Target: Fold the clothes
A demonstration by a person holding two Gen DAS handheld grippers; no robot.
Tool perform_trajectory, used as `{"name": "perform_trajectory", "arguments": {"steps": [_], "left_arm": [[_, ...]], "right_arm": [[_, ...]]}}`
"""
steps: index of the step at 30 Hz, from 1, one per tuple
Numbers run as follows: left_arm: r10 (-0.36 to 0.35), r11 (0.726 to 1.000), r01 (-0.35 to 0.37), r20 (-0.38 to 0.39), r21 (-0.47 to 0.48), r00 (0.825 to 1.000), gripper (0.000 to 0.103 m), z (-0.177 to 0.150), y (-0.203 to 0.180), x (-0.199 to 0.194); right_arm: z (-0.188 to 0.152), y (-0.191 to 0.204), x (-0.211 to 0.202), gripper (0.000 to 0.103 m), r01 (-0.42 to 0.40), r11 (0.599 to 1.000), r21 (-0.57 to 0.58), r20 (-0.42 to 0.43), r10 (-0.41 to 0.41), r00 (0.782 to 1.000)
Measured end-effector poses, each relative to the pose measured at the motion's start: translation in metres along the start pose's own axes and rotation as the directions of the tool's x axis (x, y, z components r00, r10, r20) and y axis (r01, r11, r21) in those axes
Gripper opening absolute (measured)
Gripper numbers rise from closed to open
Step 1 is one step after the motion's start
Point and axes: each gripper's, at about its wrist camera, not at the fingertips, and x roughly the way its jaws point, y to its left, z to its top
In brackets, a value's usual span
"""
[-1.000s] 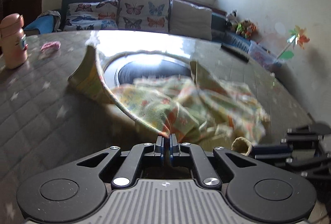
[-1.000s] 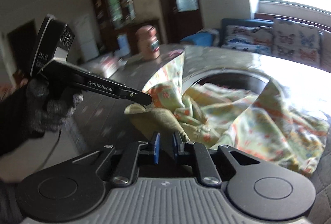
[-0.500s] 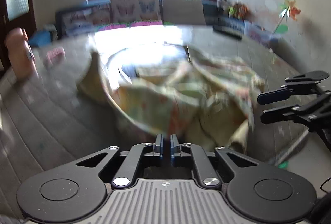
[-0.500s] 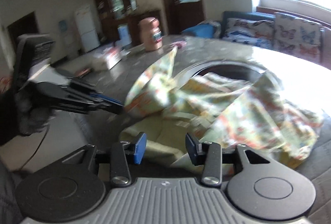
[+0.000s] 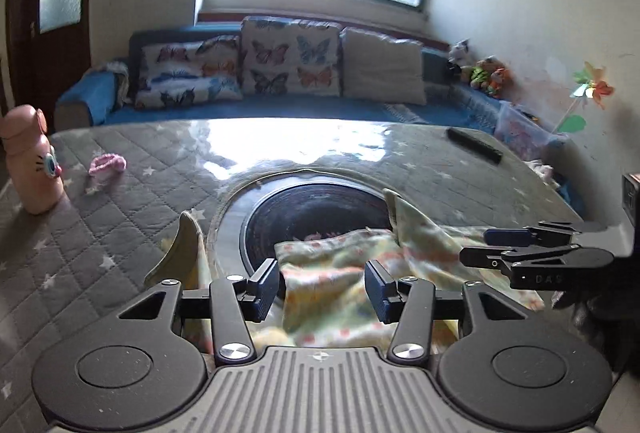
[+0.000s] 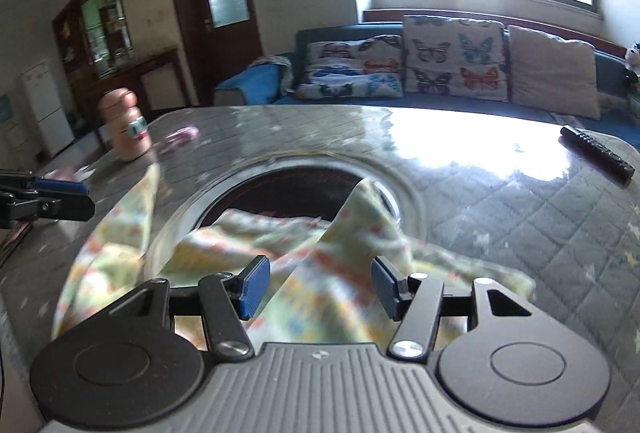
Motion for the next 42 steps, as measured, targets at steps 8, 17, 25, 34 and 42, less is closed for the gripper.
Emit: {"name": "perform_trajectory", "arguments": {"steps": [8, 17, 25, 34, 42], "left_arm": [[-0.019, 0.997, 0.008, -0.152, -0.077, 0.988, 0.051, 0.012, 0.011, 0.076], [0.003, 0.995, -0.025, -0.229, -0.093, 0.973, 0.058, -0.005, 0.02, 0.106], [0.039, 0.995, -0.06, -0.237, -0.083, 0.971, 0.071, -0.013, 0.022, 0.111], [0.06, 0.995, -0.078, -0.233, -0.069, 0.971, 0.072, -0.02, 0.019, 0.109], [0.089, 0.995, -0.098, -0.234, -0.026, 0.968, 0.072, -0.03, 0.013, 0.109]], "right_arm": [[0.027, -0.016, 0.074, 0.057, 0.063, 0.997, 0.032, -0.036, -0.062, 0.997], [0.027, -0.012, 0.12, 0.054, 0.117, 0.993, -0.02, -0.087, -0.118, 0.989], [0.02, -0.02, 0.101, 0.008, 0.132, 0.991, 0.003, -0.068, -0.131, 0.989], [-0.001, -0.046, 0.003, 0.004, 0.191, 0.979, 0.075, 0.08, -0.197, 0.977], [-0.035, -0.073, -0.074, 0.007, 0.286, 0.949, 0.134, 0.104, -0.3, 0.948]]}}
